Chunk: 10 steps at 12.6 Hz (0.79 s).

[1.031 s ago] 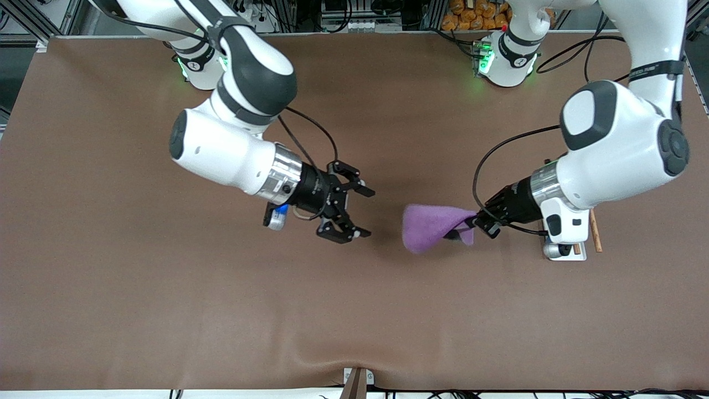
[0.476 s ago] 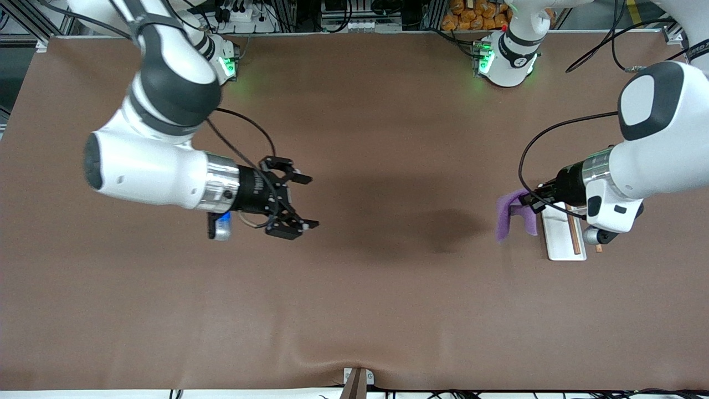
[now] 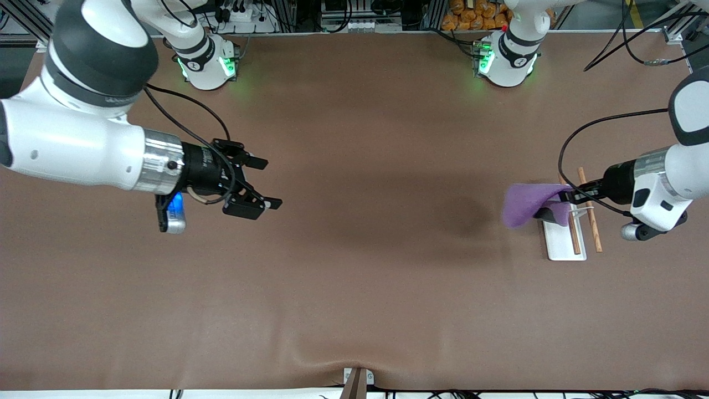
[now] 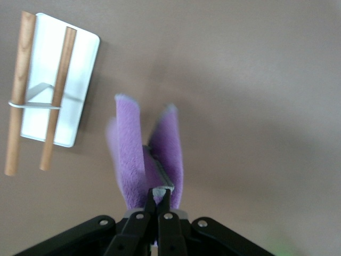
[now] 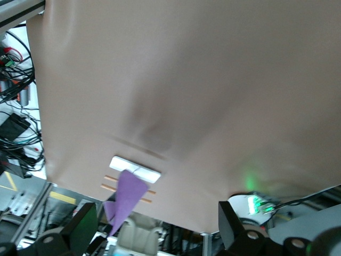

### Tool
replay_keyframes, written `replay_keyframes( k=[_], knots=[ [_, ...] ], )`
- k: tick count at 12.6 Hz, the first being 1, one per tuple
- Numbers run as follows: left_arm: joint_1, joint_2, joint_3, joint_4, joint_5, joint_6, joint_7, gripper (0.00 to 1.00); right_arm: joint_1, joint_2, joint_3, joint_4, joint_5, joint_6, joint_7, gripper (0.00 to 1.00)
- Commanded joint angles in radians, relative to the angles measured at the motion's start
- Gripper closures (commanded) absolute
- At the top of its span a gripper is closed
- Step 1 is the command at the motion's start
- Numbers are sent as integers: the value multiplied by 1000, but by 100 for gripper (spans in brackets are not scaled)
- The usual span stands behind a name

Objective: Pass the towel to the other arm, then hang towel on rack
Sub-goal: 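Carry the towel with the left gripper over the wooden dowels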

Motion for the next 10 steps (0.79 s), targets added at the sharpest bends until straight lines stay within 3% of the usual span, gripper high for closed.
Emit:
replay_keyframes(
  k=[1, 3, 5, 10],
  knots=[
    [73, -39, -15, -108, 20, 75, 153, 100, -63, -20, 13, -15, -108, -118, -114, 0],
    [87, -30, -14, -132, 20, 110, 186, 100, -79, -74, 10, -18, -254, -195, -327, 0],
    [94, -27, -8, -136, 42, 124, 233, 100, -125, -83, 10, -21, -336, -258, -491, 0],
    [212, 20, -12, -136, 60, 124, 422, 100, -197, -106, 10, -24, -633, -315, -1019, 0]
  ],
)
